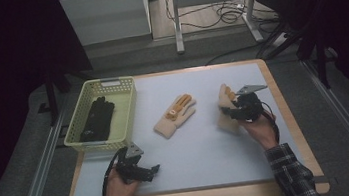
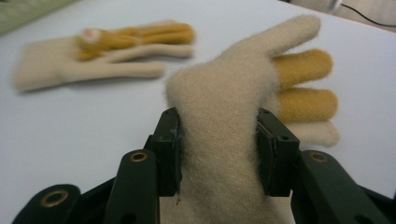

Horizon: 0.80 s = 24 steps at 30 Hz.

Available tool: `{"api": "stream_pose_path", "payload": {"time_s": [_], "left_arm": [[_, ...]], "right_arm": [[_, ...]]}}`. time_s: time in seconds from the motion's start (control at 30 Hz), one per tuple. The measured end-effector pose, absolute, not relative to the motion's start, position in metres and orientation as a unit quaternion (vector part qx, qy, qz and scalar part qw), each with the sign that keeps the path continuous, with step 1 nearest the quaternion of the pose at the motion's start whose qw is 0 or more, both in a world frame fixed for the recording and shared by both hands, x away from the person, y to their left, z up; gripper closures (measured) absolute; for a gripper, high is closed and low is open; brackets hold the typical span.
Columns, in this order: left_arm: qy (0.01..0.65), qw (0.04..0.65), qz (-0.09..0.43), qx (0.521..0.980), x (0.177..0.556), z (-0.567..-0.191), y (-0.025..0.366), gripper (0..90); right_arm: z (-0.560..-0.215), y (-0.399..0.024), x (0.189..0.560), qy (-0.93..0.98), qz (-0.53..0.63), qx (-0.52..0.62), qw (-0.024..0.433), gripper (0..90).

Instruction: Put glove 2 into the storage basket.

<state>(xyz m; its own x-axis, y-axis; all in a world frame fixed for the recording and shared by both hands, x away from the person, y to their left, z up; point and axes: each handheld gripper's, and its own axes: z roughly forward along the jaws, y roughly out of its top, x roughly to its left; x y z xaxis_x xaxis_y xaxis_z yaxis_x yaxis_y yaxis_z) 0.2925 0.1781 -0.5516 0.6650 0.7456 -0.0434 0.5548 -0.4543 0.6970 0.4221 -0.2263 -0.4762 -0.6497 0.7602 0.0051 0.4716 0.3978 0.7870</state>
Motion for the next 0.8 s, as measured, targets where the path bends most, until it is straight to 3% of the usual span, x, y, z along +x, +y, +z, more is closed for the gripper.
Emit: {"api": "stream_pose_path", "payload": {"time_s": [0.2,0.47,0.57,0.67,0.8], "left_arm": [[0.386,0.352,0.135,0.842,0.293,-0.552,0.178,1.2],[0.386,0.352,0.135,0.842,0.293,-0.552,0.178,1.2],[0.386,0.352,0.135,0.842,0.292,-0.552,0.178,1.2],[0.385,0.351,0.135,0.843,0.293,-0.551,0.178,1.2],[0.385,0.350,0.136,0.843,0.293,-0.551,0.178,1.2]], "right_arm": [[-0.460,-0.203,0.385,0.823,0.435,0.338,0.141,54.7],[-0.486,-0.163,0.352,0.849,0.423,0.298,0.110,51.0],[-0.506,-0.155,0.349,0.852,0.413,0.303,0.105,45.8],[-0.523,-0.149,0.349,0.858,0.401,0.309,0.083,34.0],[-0.515,-0.152,0.346,0.858,0.408,0.300,0.092,29.2]]}}
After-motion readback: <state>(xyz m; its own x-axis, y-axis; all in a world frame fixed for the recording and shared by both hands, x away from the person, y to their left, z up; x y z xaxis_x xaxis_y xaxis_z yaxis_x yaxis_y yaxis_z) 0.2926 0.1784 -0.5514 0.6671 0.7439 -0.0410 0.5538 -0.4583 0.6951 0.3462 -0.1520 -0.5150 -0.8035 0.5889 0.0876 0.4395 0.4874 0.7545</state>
